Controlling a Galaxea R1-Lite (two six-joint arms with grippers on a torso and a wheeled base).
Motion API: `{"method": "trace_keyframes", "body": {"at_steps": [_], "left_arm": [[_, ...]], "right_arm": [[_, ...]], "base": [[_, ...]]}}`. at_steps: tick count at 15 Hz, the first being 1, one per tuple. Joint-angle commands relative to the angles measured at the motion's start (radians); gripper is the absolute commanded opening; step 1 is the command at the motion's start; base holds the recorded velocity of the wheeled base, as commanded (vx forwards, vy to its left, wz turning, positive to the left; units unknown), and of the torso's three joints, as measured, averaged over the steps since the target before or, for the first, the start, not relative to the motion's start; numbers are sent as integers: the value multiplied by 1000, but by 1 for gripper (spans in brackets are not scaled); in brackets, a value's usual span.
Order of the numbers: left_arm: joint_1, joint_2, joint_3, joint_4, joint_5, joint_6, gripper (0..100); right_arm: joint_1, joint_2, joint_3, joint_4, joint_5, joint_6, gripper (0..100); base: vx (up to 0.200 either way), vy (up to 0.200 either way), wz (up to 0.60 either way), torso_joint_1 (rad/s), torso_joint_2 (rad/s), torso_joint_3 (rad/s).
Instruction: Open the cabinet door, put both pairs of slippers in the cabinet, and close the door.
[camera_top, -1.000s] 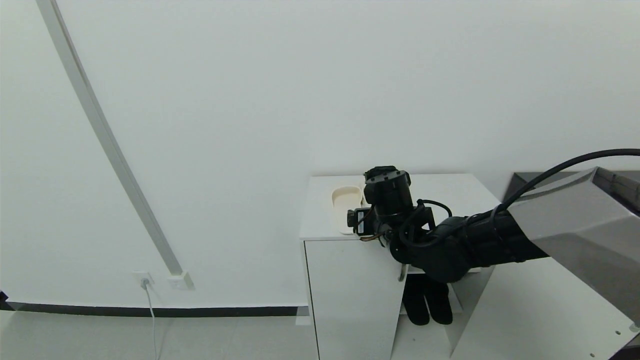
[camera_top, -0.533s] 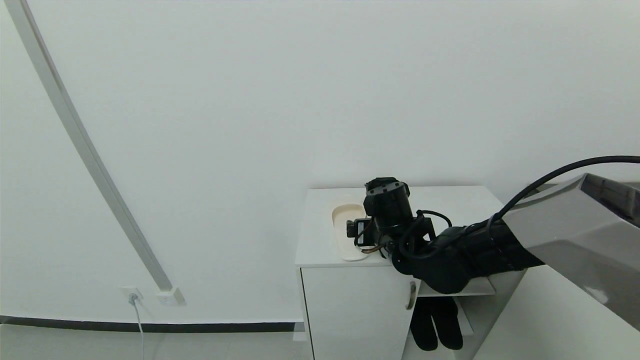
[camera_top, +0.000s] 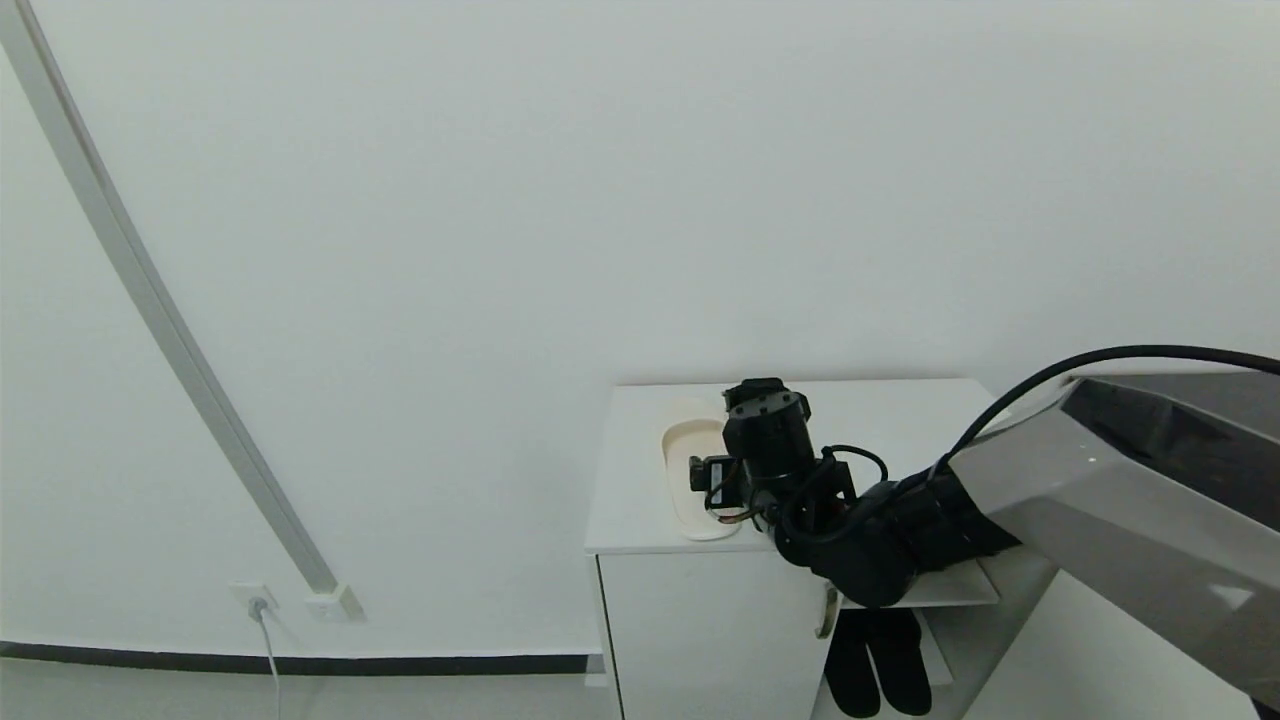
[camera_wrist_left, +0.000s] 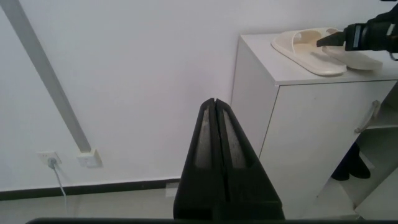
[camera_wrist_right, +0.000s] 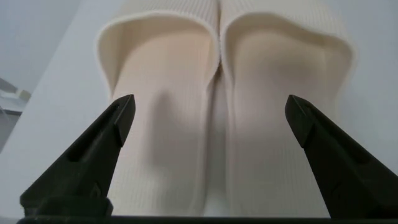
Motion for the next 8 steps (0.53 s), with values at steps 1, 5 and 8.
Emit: {"method": "trace_keyframes", "body": {"at_steps": [1,5,8], "left_arm": [[0,1,0,0,0,0,0],[0,1,0,0,0,0,0],[0,1,0,0,0,0,0]], "right_arm": [[-26,81,-65,-24,1,-20,100],[-60,170,-209,-42,1,-76,100],[-80,202,-278,-44,4,-122,100]], "base": [[0,0,0,0,0,0],[0,0,0,0,0,0],[0,0,0,0,0,0]]}}
